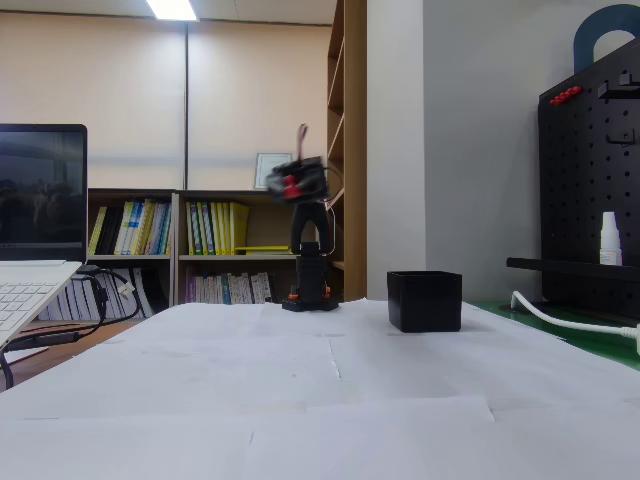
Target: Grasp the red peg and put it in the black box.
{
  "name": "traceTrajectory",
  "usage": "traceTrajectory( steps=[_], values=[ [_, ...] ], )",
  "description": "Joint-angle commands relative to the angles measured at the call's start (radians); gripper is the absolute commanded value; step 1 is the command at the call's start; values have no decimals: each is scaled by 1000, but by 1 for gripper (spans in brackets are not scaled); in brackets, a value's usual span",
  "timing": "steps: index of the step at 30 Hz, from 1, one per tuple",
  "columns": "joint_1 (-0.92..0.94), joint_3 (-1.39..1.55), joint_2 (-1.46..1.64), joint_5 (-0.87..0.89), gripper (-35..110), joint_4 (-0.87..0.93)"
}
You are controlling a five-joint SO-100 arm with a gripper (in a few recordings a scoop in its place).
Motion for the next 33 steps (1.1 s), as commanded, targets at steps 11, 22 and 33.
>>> traceTrajectory(
  steps=[11,22,33],
  values=[
    [-397,5,-405,-23,0,393],
    [-512,-37,-486,-9,0,850],
    [-548,-118,-333,8,0,1023]
  ],
)
